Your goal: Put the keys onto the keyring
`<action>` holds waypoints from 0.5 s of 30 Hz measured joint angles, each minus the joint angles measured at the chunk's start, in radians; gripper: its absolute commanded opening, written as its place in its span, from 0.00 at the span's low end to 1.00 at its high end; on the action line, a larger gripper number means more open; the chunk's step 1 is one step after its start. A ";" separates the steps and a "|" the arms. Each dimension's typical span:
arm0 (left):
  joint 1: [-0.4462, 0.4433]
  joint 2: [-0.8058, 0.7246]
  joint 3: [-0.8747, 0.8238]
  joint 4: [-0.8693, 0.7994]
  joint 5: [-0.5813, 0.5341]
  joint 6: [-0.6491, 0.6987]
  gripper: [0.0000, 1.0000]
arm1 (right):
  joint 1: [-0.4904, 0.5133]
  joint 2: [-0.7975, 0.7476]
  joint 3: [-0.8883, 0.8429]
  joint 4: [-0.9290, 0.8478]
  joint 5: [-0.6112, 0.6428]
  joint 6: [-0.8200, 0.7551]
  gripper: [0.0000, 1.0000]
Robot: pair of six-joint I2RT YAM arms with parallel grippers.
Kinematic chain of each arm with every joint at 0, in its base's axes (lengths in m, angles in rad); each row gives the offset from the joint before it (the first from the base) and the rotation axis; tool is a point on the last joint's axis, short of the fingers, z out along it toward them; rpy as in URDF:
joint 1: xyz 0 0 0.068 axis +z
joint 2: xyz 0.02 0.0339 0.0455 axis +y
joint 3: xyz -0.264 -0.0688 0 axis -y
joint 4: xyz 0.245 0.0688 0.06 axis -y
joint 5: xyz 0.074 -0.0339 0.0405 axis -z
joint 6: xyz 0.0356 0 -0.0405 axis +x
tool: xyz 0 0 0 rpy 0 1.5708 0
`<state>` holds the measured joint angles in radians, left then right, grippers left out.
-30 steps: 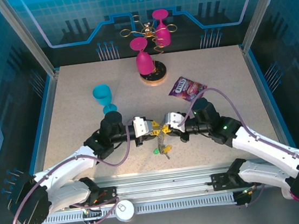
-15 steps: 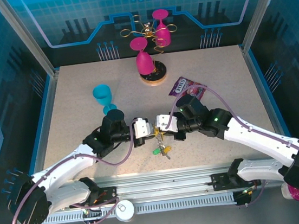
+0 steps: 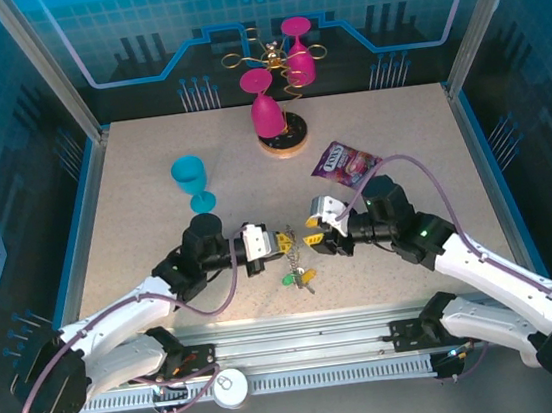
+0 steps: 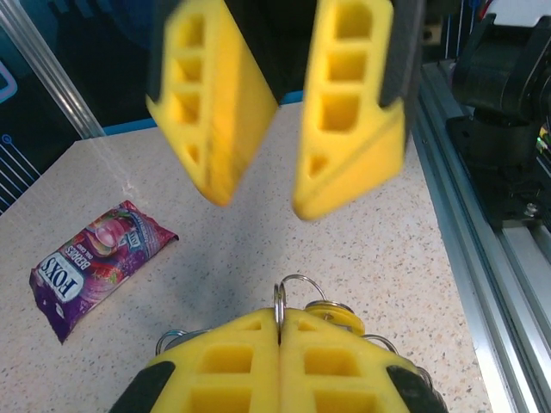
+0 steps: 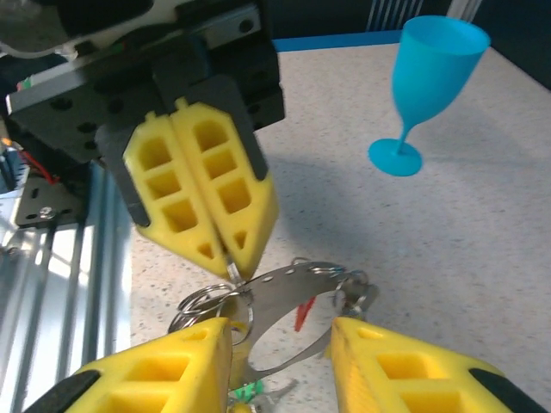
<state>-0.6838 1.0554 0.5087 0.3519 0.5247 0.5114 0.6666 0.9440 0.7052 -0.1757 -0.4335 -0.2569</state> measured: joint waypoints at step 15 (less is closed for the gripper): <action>0.000 0.000 -0.008 0.103 0.011 -0.051 0.00 | -0.002 0.031 -0.033 0.069 -0.091 0.101 0.13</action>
<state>-0.6838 1.0554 0.5011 0.4549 0.5354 0.4599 0.6651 0.9752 0.6724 -0.1070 -0.5243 -0.1555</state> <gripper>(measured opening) 0.049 0.162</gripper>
